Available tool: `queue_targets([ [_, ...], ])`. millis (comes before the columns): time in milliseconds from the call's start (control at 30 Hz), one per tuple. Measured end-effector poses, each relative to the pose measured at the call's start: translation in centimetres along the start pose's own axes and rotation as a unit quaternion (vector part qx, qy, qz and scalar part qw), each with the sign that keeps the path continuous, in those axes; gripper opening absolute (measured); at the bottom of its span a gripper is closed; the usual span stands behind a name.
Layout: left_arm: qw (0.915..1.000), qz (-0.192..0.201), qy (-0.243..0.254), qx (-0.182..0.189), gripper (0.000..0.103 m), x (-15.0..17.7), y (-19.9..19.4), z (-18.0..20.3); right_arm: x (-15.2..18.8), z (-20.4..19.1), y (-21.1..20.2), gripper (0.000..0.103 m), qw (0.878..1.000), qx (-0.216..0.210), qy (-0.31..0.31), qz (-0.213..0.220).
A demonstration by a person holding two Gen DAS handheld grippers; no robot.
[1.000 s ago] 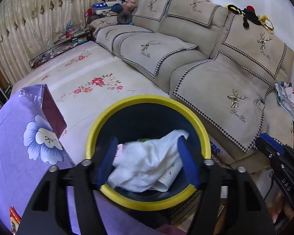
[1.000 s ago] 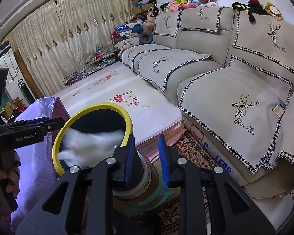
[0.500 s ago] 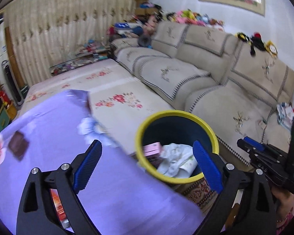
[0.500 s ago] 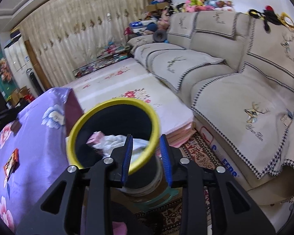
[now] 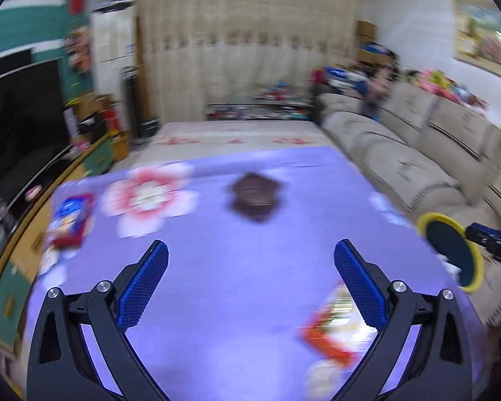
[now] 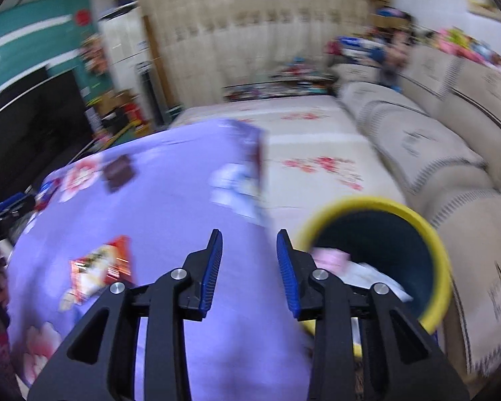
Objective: Collect trash
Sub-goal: 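Move the right gripper to the brown plastic tray and grasp it, then carry the brown tray over the bin and open the right gripper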
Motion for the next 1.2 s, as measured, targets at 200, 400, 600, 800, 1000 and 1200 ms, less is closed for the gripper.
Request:
queue_targets([
  [200, 0.9976, -0.002, -0.053, -0.043, 0.098, 1.6, 1.8, -8.6, -3.3, -11.2, 4.8, 0.046, 0.991, -0.096, -0.091, -0.025],
  [400, 0.9948, -0.011, -0.085, -0.056, 0.098, 1.9, 2.6, -11.5, -6.1, -17.9, 9.8, 0.067, 0.977, -0.139, -0.158, -0.044],
  [600, 0.994, -0.021, -0.093, -0.053, 0.098, 2.4, 3.1, -10.7, -8.4, -20.5, 14.9, 0.085, 0.965, -0.141, -0.211, -0.063],
  [800, 0.9954, -0.031, -0.081, -0.039, 0.098, 2.9, 3.7, -9.3, -8.9, -22.7, 20.9, 0.093, 0.957, -0.122, -0.242, -0.101],
  [1000, 0.9959, -0.039, -0.077, -0.026, 0.098, 3.4, 3.9, -8.3, -8.4, -23.1, 23.9, 0.093, 0.953, -0.122, -0.247, -0.129],
  [1200, 0.9963, -0.043, -0.072, -0.016, 0.098, 3.6, 4.1, -7.4, -7.7, -23.2, 25.1, 0.07, 0.948, -0.121, -0.254, -0.15],
])
Point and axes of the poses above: each gripper's, at about its wrist camera, not at the fingertips, and y roughly the way its jaws point, z to its right, x to its underside, the point moved 7 cm from there along y, roughly the way its jaws point
